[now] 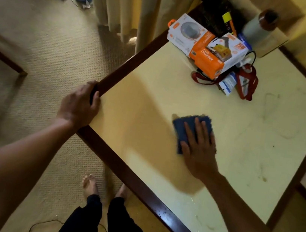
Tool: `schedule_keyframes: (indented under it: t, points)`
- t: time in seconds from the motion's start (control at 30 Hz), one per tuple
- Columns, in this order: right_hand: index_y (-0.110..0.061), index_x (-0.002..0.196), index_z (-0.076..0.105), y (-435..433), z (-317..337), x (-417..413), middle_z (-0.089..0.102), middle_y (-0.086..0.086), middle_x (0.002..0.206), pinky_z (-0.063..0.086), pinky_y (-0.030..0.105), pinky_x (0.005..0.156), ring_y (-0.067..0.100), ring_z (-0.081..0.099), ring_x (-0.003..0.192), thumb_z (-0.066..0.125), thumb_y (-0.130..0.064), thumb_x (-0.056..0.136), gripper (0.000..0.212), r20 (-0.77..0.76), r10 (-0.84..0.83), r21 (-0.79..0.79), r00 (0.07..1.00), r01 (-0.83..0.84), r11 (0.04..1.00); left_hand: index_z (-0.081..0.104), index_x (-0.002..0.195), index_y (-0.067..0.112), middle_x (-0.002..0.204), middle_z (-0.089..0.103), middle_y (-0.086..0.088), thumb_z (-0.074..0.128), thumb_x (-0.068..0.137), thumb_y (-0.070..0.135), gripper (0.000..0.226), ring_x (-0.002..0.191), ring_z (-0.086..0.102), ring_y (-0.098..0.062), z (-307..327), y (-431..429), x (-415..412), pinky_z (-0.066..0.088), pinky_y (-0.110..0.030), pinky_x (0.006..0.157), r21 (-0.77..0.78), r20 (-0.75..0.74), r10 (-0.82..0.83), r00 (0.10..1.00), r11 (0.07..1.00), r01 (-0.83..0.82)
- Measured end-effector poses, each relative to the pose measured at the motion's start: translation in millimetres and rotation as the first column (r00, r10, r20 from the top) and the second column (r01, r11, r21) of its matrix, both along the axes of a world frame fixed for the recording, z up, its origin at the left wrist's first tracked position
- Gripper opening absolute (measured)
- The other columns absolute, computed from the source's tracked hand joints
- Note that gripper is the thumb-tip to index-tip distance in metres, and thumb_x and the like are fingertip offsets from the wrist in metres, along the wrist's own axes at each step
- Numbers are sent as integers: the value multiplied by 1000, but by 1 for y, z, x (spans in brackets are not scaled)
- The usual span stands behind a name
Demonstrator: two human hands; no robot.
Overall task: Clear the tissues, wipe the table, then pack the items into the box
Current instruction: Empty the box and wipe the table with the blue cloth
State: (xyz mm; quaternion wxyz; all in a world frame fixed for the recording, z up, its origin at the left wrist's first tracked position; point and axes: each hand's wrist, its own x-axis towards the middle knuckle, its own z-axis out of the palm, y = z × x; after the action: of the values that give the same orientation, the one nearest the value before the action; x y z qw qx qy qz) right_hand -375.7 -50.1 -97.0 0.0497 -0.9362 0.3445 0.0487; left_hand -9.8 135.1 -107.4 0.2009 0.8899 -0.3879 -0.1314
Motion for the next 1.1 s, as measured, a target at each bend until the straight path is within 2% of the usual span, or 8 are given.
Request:
schedule_keyframes:
  t: [0.13,0.27,0.4,0.5,0.67,0.77,0.9,1.1]
  points:
    - [-19,162,25,-51,-4,69,22,19,167,26,64,117,39,20,154,23,-47,108,61,55,-290,-62,955,293,954,48,145,16,132,64,-17,47,105,35,44,111,66,-41,2,-3,0,53,-53,92,21,-6,43,999,999,-43]
    - [-24,163,22,27,-9,146,14,13,170,13,62,123,33,9,158,30,-48,106,63,127,-31,-21,991,34,999,50,144,15,130,66,-16,48,105,34,43,109,67,-38,3,0,-1,53,-50,90,-14,-10,28,1000,999,-29]
    - [-25,163,22,77,-4,93,11,8,171,17,60,123,27,7,159,33,-42,109,58,101,300,53,948,-307,950,49,143,18,129,66,-12,47,105,36,42,106,68,-32,2,0,2,56,-46,86,-42,-18,2,1000,999,-3]
    - [-26,163,23,32,-7,96,12,8,171,18,60,122,28,9,158,31,-43,108,58,64,218,59,974,-222,973,49,144,19,129,66,-11,44,105,38,44,105,68,-31,0,0,3,54,-44,84,-42,-17,17,1000,999,-18]
    - [-25,164,12,-44,-8,235,9,14,171,11,63,123,34,4,158,21,-50,107,63,103,-88,25,991,85,996,46,149,15,135,59,-13,43,107,34,46,109,64,-31,-3,2,5,52,-42,84,-152,-44,84,995,984,-90]
    - [-28,164,2,6,-10,275,-2,15,171,5,64,123,35,-6,158,20,-52,106,65,98,3,43,995,-7,999,48,147,10,133,57,-14,43,106,30,45,112,62,-28,-5,6,5,54,-41,88,-299,-82,124,989,943,-143]
    - [-33,164,9,96,-11,177,-2,12,172,7,60,124,32,-6,158,29,-48,107,62,81,242,45,967,-246,968,49,145,13,128,59,-11,53,102,19,43,107,62,-21,-2,12,13,54,-37,88,-312,-221,158,962,923,-223]
    - [-32,164,11,7,-4,104,5,14,171,16,66,120,37,4,157,11,-57,105,64,5,-282,7,959,282,959,45,154,27,146,57,-2,44,110,30,45,131,52,-20,-11,66,10,43,-42,110,-169,-345,3,939,984,-65]
